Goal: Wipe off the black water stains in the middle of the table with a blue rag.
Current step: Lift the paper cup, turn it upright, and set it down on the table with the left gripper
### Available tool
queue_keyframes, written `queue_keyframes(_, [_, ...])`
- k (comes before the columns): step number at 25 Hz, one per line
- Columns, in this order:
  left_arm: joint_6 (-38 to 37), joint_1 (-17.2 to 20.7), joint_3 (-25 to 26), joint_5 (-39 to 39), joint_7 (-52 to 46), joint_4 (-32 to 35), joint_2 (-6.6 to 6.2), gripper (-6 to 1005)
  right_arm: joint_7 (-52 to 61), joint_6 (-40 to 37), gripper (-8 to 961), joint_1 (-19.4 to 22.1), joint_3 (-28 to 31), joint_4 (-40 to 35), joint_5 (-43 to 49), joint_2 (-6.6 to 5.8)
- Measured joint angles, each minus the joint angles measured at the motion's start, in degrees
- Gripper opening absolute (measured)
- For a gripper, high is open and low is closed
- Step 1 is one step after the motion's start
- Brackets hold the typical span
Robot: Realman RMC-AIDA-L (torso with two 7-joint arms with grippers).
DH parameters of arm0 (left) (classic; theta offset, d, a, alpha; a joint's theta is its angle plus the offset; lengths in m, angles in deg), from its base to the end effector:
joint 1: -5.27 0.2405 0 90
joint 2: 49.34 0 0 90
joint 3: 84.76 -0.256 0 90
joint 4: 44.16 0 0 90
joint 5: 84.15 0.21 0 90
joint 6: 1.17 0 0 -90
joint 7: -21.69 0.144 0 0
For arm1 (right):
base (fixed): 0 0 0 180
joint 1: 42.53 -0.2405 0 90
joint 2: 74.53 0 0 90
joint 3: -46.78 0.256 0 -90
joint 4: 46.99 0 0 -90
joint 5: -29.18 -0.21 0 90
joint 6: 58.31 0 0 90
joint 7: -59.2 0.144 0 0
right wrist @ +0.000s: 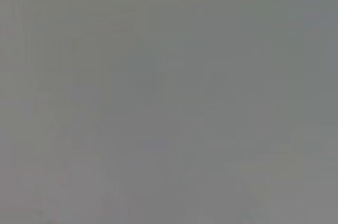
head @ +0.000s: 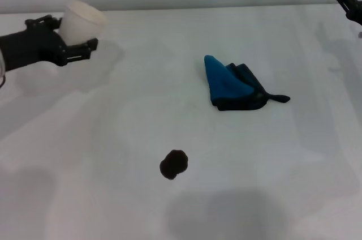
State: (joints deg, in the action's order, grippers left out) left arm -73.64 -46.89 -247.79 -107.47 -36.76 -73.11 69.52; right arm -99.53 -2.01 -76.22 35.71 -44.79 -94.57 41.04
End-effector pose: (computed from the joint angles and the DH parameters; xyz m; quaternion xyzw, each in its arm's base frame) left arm -0.2594 0.4128 0.0047 -0.9213 -0.1694 -0.1662 0.3080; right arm 0.3640 0.3729 0.0356 -0.5962 0.3645 0.3014 0.6487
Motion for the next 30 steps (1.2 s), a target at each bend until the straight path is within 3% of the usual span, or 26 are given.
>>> queue_keyframes(7, [0.3, 10.1, 0.1, -19.3, 14.3, 11.0, -0.03, 830, 0.0, 0.0, 872, 0.2, -0.8, -0.8, 0.0, -0.08])
queue_keyframes(15, [7.0, 19.0, 0.2, -40.3, 46.4, 28.1, 0.28, 831, 0.0, 0.0, 872, 0.3, -3.5, -1.3, 0.1, -0.02])
queue_keyframes(20, [10.5, 19.8, 0.2, -40.9, 51.9, 30.5, 0.41, 830, 0.0, 0.7, 872, 0.6, -4.4, -1.4, 0.1, 0.03])
queue_keyframes(30, [17.6, 20.2, 0.2, -41.5, 52.2, 33.5, 0.67, 833, 0.2, 3.0, 872, 1.6, -4.8, -1.0, 0.1, 0.09])
